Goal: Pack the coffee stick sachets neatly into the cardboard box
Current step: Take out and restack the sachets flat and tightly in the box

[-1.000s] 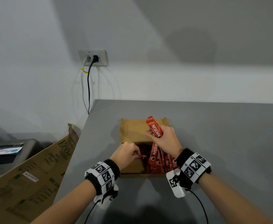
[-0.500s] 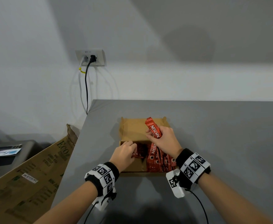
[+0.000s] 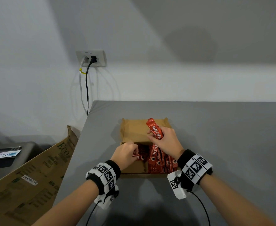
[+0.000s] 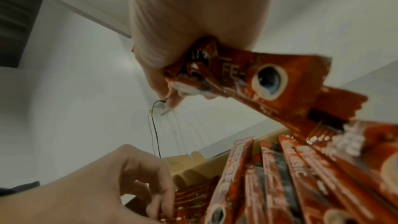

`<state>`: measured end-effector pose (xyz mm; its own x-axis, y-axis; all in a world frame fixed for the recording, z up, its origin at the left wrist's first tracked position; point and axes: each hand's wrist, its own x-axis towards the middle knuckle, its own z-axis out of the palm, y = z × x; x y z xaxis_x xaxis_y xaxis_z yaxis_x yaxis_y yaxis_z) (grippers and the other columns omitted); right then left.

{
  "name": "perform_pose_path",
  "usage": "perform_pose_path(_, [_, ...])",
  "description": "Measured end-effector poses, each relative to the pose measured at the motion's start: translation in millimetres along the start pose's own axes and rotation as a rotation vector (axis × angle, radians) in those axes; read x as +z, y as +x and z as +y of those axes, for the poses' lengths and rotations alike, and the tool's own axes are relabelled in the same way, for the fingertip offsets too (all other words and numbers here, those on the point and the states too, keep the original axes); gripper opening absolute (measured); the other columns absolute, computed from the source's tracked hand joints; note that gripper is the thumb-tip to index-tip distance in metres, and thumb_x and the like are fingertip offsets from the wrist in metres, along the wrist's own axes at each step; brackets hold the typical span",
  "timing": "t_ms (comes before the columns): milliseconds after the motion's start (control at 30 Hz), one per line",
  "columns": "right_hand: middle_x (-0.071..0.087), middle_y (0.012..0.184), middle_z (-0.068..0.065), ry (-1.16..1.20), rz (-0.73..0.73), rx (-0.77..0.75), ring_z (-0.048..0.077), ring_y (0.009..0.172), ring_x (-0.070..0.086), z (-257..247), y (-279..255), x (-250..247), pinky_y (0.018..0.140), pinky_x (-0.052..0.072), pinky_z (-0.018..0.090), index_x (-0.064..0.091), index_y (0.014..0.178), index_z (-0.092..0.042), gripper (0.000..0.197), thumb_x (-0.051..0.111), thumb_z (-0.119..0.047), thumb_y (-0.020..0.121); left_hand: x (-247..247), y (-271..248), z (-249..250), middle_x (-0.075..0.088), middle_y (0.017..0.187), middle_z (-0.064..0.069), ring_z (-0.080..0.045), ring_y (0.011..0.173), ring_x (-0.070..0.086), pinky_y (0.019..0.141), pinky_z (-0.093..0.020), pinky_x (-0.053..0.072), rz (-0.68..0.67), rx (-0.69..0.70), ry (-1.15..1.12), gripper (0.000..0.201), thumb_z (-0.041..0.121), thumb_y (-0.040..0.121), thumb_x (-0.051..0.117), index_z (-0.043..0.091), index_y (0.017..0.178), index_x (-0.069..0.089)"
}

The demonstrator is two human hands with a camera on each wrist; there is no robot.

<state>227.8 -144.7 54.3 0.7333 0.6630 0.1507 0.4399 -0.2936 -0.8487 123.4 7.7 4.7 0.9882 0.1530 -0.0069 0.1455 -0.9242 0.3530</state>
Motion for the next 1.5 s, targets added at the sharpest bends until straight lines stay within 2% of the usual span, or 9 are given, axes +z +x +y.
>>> perform_pose_path(267, [0.067, 0.079, 0.0, 0.002, 0.006, -0.004, 0.015, 0.073, 0.064, 0, -2, 0, 0.072, 0.053, 0.02, 0.065, 0.088, -0.024, 0.006, 0.069, -0.024, 0.083, 3, -2, 7, 0.054, 0.091, 0.003, -0.015, 0.089, 0.05, 0.073, -0.023, 0.035, 0.006, 0.072, 0.08, 0.017, 0.025, 0.08, 0.062, 0.019, 0.079, 0.046])
perform_pose_path(467, [0.061, 0.074, -0.003, 0.009, 0.005, 0.028, 0.001, 0.06, 0.054, -3, -3, 1, 0.061, 0.046, 0.015, 0.064, 0.095, -0.014, 0.014, 0.068, -0.021, 0.083, 3, -2, 12, 0.045, 0.082, 0.009, -0.016, 0.085, 0.051, 0.075, -0.025, 0.036, -0.014, 0.087, 0.093, 0.017, 0.022, 0.081, 0.058, 0.02, 0.075, 0.042])
perform_pose_path(633, [0.06, 0.086, -0.01, 0.07, -0.139, 0.035, -0.008, 0.07, 0.06, -9, -7, 2, 0.06, 0.049, 0.013, 0.041, 0.108, -0.02, 0.046, 0.073, -0.008, 0.077, -28, -3, 19, 0.056, 0.083, 0.002, -0.009, 0.068, 0.052, 0.063, -0.023, 0.046, 0.113, 0.031, -0.535, 0.025, 0.005, 0.081, 0.063, 0.014, 0.101, 0.052])
perform_pose_path(733, [0.059, 0.095, -0.007, 0.078, -0.217, 0.053, -0.009, 0.077, 0.06, -11, -6, 9, 0.061, 0.049, 0.012, 0.035, 0.111, -0.017, 0.056, 0.074, -0.004, 0.073, -46, -1, 28, 0.062, 0.103, -0.002, -0.013, 0.088, 0.063, 0.078, -0.024, 0.054, 0.183, 0.021, -0.842, 0.042, 0.007, 0.086, 0.061, 0.016, 0.123, 0.046])
perform_pose_path(833, [0.059, 0.099, -0.005, 0.1, -0.219, 0.027, -0.003, 0.081, 0.061, -15, -1, 12, 0.066, 0.05, 0.014, 0.036, 0.112, -0.012, 0.056, 0.076, -0.005, 0.073, -50, -2, 37, 0.06, 0.11, -0.004, -0.015, 0.098, 0.063, 0.084, -0.027, 0.054, 0.205, -0.036, -1.059, 0.048, 0.018, 0.086, 0.065, 0.017, 0.128, 0.043])
perform_pose_path(933, [0.057, 0.096, -0.01, 0.022, -0.276, -0.001, -0.007, 0.076, 0.059, -18, 1, 11, 0.063, 0.048, 0.01, 0.038, 0.112, -0.015, 0.052, 0.074, -0.008, 0.075, -46, -1, 36, 0.063, 0.103, -0.003, -0.008, 0.084, 0.065, 0.075, -0.021, 0.055, 0.275, -0.094, -0.95, 0.042, 0.018, 0.085, 0.066, 0.016, 0.123, 0.048])
perform_pose_path(1067, [0.063, 0.105, -0.009, -0.054, -0.3, -0.028, 0.001, 0.093, 0.061, -11, 1, 9, 0.079, 0.05, 0.016, 0.05, 0.12, -0.017, 0.049, 0.073, -0.031, 0.079, -51, -3, 25, 0.067, 0.084, 0.0, -0.009, 0.064, 0.067, 0.062, -0.02, 0.056, 0.39, -0.112, -0.92, 0.017, 0.013, 0.083, 0.067, 0.019, 0.093, 0.055])
perform_pose_path(1233, [0.059, 0.081, -0.011, -0.09, -0.242, 0.001, -0.001, 0.069, 0.056, 0, 0, -2, 0.059, 0.044, 0.01, 0.057, 0.093, -0.013, 0.017, 0.061, -0.029, 0.088, -58, -7, -1, 0.067, 0.086, -0.004, -0.012, 0.064, 0.069, 0.06, -0.022, 0.057, 0.339, -0.131, -0.965, 0.013, 0.008, 0.083, 0.065, 0.016, 0.087, 0.057])
perform_pose_path(1500, [0.051, 0.055, -0.008, 0.112, -0.026, 0.019, 0.0, 0.047, 0.048, -3, 5, -4, 0.052, 0.039, 0.012, 0.051, 0.058, -0.017, 0.033, 0.061, -0.026, 0.088, -50, -11, 4, 0.067, 0.089, -0.004, -0.013, 0.069, 0.07, 0.063, -0.028, 0.059, 0.413, -0.13, -0.975, 0.015, 0.008, 0.087, 0.061, 0.022, 0.09, 0.059])
